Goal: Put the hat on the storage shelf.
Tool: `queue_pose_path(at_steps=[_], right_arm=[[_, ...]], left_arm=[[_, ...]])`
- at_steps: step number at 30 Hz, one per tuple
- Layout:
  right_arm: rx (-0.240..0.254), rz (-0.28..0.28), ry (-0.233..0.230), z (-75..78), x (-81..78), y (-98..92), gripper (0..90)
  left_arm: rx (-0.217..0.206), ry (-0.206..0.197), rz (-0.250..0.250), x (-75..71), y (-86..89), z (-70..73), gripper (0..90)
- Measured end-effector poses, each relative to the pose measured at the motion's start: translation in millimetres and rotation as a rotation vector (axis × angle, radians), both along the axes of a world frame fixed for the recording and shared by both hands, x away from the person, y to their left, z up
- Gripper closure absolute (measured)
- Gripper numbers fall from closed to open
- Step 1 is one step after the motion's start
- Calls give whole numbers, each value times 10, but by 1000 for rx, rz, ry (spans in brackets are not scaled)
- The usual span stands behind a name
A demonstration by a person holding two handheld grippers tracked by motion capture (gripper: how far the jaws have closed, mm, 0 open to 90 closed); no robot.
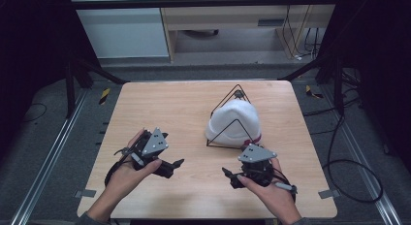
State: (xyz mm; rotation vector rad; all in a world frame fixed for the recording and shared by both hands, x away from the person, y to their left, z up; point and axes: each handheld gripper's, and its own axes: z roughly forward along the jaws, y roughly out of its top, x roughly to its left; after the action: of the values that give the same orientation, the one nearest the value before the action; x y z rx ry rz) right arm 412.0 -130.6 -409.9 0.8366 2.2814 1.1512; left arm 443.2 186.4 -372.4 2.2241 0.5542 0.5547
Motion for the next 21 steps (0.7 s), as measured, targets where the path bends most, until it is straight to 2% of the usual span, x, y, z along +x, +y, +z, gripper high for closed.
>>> queue_pose_path(at_steps=[8,11,14,21], right_arm=[[-13,29,60,-227,91,186,137],[-25,64,91,-315,138,309,132],[-21,85,115,-395,188,427,132],[-32,99,176,-605,379,642,135]], left_arm=[[-18,62,50,17,180,-249,46],[-2,73,86,54,244,-373,47],[-3,107,112,57,338,-510,47],[-5,159,188,83,576,-755,46]])
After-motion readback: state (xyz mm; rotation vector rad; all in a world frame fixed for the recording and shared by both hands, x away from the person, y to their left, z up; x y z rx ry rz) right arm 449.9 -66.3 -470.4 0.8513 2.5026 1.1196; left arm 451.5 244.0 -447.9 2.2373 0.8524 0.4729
